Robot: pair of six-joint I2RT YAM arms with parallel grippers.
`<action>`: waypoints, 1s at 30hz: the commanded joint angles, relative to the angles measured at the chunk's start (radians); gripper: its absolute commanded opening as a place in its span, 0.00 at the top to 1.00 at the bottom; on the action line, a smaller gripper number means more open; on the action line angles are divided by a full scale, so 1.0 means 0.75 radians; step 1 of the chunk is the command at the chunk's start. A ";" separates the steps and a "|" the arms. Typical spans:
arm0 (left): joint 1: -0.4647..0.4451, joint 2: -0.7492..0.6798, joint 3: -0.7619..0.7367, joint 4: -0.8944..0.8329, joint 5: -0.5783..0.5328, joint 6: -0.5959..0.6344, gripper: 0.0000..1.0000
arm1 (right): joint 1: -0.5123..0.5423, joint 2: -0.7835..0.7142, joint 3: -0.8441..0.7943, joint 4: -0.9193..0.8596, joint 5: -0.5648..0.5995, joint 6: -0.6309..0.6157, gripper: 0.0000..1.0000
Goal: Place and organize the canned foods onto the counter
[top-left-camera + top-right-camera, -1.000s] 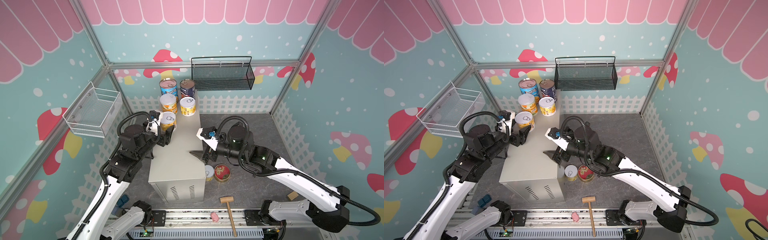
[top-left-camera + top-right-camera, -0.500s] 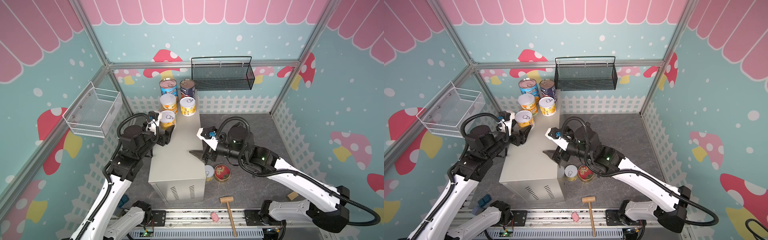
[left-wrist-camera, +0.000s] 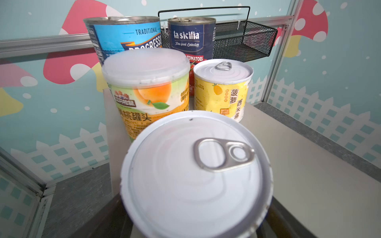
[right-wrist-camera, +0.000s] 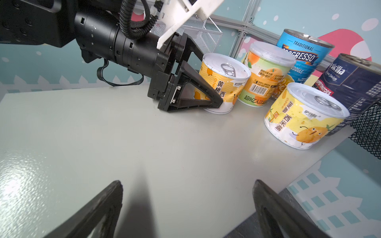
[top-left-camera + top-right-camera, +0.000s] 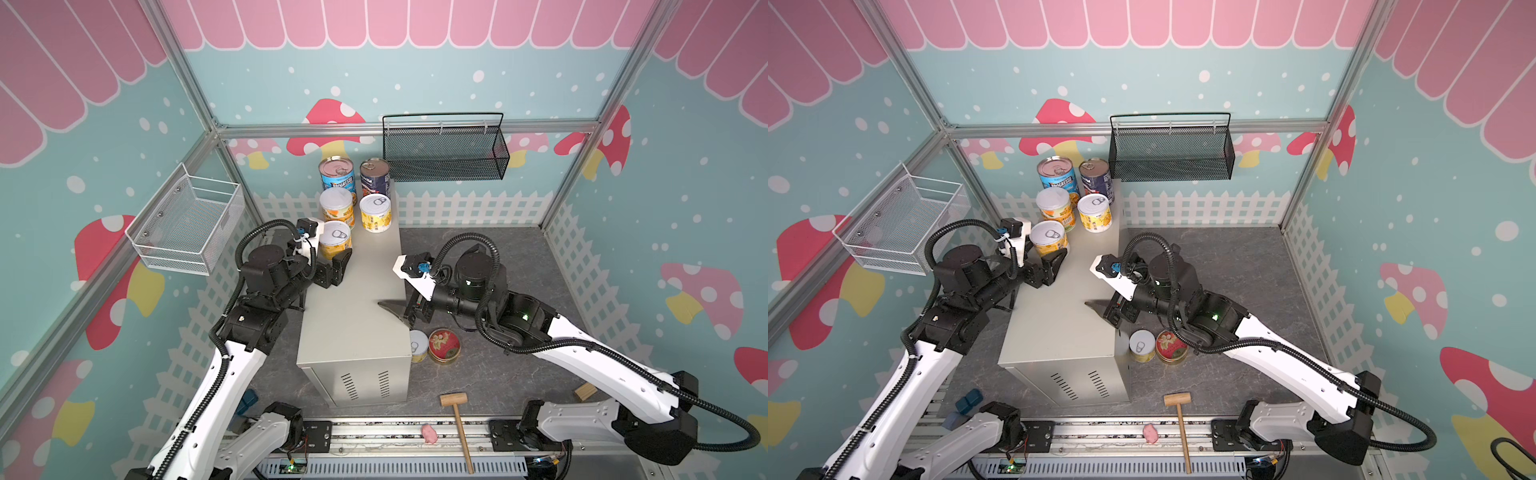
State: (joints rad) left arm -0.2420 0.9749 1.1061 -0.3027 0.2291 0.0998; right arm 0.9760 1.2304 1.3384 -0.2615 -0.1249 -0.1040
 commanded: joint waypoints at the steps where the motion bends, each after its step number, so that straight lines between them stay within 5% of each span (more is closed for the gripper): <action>1: 0.010 0.023 0.040 0.032 0.044 -0.012 0.16 | 0.003 0.021 0.008 -0.009 -0.007 -0.013 0.01; 30: 0.012 0.028 -0.017 0.042 0.052 -0.004 0.21 | 0.002 0.153 0.165 -0.040 0.001 0.058 0.01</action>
State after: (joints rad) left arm -0.2359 0.9939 1.1042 -0.2768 0.2550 0.0860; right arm 0.9760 1.3308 1.4242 -0.2729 -0.1230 -0.0624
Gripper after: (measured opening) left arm 0.788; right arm 0.993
